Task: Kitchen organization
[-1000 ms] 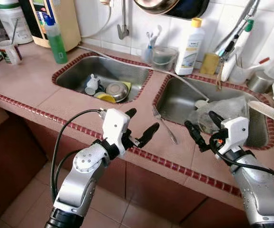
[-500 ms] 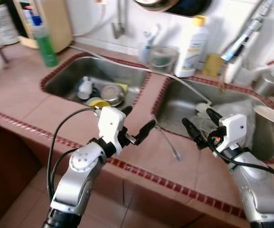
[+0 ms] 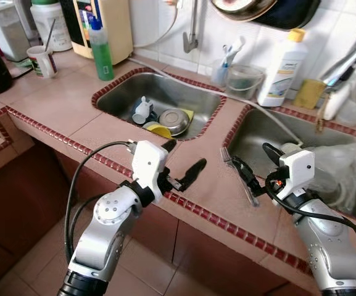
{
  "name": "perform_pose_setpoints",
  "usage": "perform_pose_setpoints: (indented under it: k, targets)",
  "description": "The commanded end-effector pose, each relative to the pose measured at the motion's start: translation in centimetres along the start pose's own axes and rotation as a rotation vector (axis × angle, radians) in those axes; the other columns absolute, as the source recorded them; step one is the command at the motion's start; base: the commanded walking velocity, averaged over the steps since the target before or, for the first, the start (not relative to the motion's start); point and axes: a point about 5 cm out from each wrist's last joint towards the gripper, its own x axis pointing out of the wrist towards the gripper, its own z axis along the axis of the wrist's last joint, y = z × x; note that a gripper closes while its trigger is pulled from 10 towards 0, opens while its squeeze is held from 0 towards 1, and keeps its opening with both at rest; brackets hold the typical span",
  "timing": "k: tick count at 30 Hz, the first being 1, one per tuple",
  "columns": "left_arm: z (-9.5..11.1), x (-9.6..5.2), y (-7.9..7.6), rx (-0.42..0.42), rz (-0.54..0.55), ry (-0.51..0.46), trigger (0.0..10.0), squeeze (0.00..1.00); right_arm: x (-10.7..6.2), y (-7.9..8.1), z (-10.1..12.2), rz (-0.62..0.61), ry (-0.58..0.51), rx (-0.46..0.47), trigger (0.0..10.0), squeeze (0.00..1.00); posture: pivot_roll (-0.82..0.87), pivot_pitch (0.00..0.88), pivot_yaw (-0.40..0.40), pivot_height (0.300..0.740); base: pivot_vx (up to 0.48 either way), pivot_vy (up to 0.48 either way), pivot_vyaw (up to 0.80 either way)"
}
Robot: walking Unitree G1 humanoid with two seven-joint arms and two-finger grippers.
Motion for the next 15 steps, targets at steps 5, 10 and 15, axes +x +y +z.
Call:
perform_pose_setpoints:
  k: [5, 10, 15]
  targets:
    - [-0.4, -0.2, -1.3, 0.026, -0.079, 0.047, 10.0, 0.00, 1.4, -0.3, -0.6, -0.032, 0.028, 0.029, 10.0, 0.00, -0.07, 0.062, -0.013, 0.740, 0.000, 0.000, 0.00]
    - [-0.6, -0.4, -1.8, 0.024, -0.101, 0.057, 10.0, 0.00, 2.3, -0.9, -0.9, -0.050, 0.036, 0.052, 10.0, 0.00, -0.07, 0.074, -0.016, 0.740, 0.000, 0.000, 0.00]
    - [-0.5, -0.5, -2.0, 0.024, -0.114, 0.059, 10.0, 0.00, 3.2, -1.5, -0.9, -0.055, 0.042, 0.057, 10.0, 0.00, -0.06, 0.087, -0.020, 0.740, 0.000, 0.000, 0.00]
